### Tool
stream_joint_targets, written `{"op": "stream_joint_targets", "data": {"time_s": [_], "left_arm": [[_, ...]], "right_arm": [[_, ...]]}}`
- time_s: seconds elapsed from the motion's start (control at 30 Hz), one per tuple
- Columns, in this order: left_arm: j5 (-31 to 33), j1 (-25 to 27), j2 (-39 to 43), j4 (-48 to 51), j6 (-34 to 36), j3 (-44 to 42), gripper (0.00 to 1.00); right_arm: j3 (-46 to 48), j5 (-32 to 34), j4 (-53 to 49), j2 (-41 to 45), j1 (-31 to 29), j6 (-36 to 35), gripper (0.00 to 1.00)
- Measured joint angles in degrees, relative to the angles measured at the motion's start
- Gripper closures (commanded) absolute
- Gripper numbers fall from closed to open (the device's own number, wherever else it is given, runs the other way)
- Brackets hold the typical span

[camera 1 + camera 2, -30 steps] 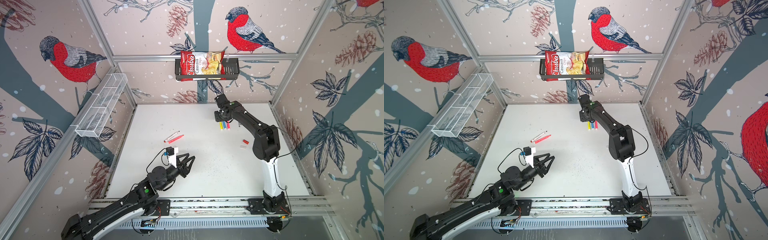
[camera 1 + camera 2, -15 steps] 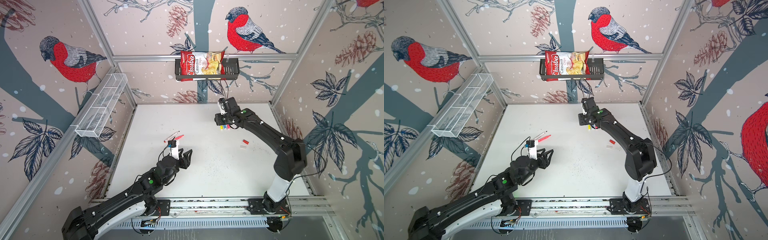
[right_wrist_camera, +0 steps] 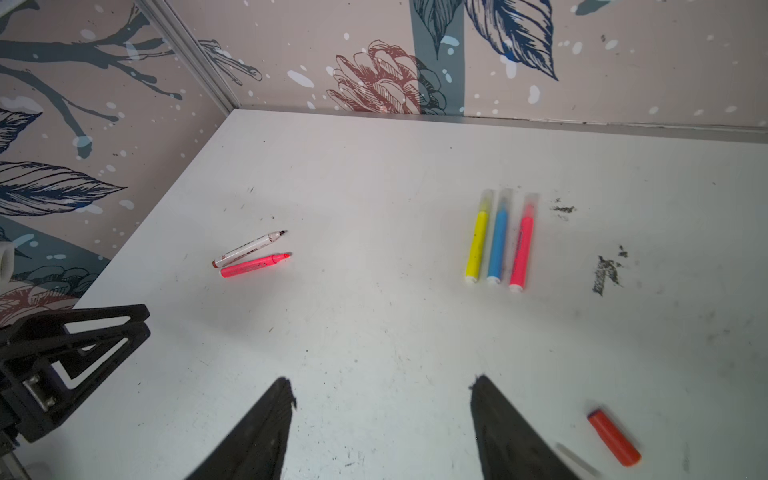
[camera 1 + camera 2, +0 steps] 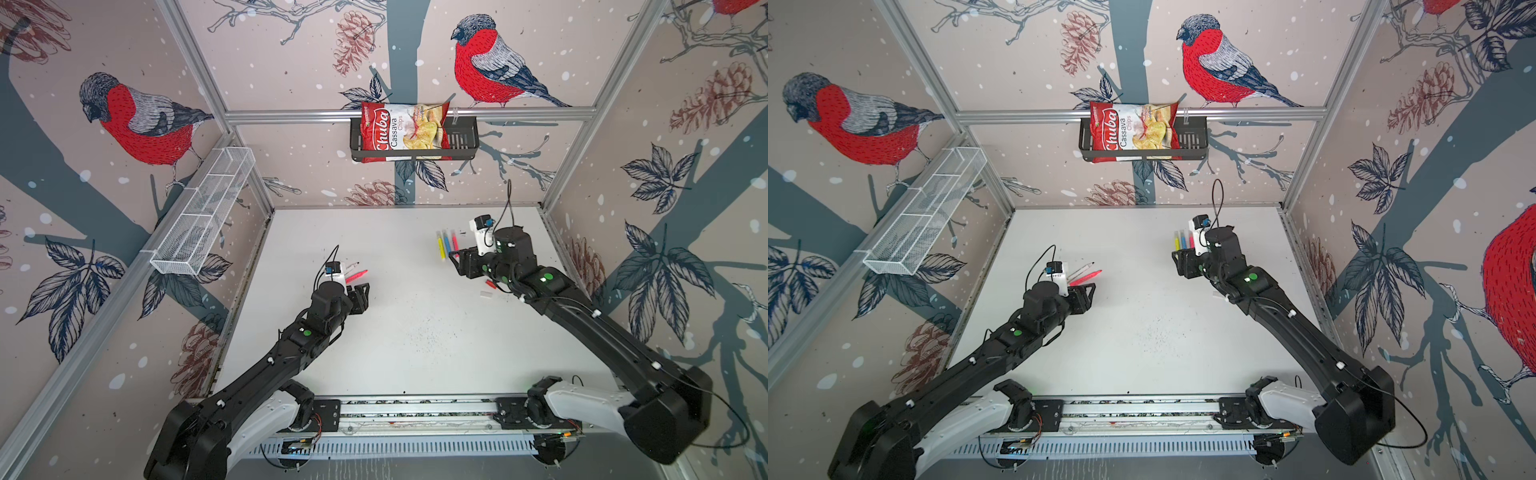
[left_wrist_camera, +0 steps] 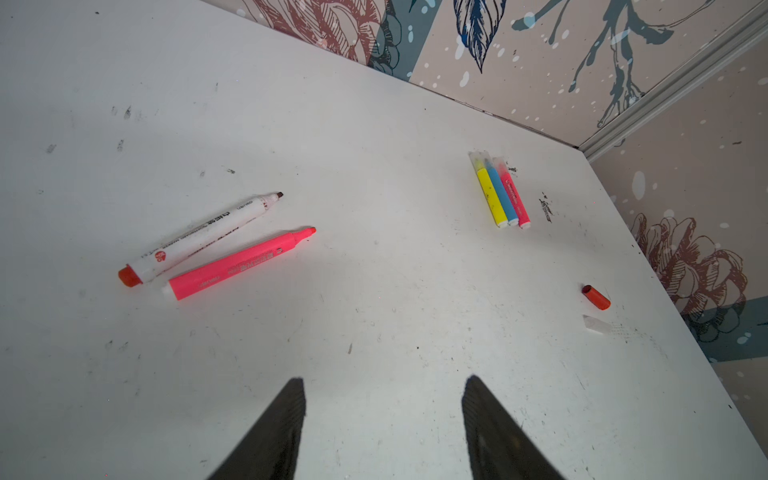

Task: Insert the pens into the pen caps
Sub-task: 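Move the left gripper over the pink highlighter while the right gripper withdraws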

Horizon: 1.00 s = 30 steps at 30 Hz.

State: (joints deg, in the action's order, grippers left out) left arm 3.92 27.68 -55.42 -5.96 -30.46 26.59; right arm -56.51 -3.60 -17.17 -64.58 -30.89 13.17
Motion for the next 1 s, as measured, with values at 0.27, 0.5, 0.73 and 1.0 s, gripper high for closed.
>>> {"op": "stream_joint_targets", "data": {"time_s": [0.27,0.5,0.73,1.0], "left_arm": [[-5.38,-6.93,-11.45,-2.73,1.97,3.93,0.39],[-5.55,-7.72,-23.63,-2.86,3.89,11.15,0.40],[-3.52,-7.93,-33.24,-1.64,6.82,18.49,0.41],[-1.99,-8.92,-38.84,0.24,9.42,20.41,0.43]], "right_arm": [[12.07,5.95,-0.50,14.80,4.20,4.07,0.17],[14.91,7.72,-1.27,20.85,5.81,6.71,0.15],[16.06,7.54,-1.11,20.98,6.16,7.96,0.15],[17.09,6.91,-0.59,21.14,6.16,8.20,0.15]]}}
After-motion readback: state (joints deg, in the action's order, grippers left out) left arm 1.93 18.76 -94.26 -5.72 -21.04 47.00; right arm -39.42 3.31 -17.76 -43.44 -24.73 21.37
